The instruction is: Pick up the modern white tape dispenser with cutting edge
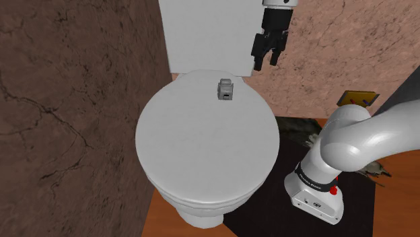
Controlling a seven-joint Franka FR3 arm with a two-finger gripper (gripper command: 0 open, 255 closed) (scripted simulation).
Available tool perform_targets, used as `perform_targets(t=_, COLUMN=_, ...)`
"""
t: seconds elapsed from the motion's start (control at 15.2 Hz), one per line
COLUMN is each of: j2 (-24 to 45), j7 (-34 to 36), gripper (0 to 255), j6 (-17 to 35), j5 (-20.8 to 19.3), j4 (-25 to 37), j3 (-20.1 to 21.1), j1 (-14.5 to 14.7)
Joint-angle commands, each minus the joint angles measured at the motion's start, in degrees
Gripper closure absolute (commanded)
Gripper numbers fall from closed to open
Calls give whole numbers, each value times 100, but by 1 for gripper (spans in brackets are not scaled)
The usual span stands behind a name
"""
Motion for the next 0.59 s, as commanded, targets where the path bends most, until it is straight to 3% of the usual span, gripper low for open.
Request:
perform_targets(t=0.0, j2=0, j7=0, gripper=0, j6=0, j5=0, j4=0, j3=0, j1=0)
perform_targets(t=0.53, j2=1176, j7=2039, gripper=0, j6=1428, j5=214, j4=39, j3=862, j1=-396)
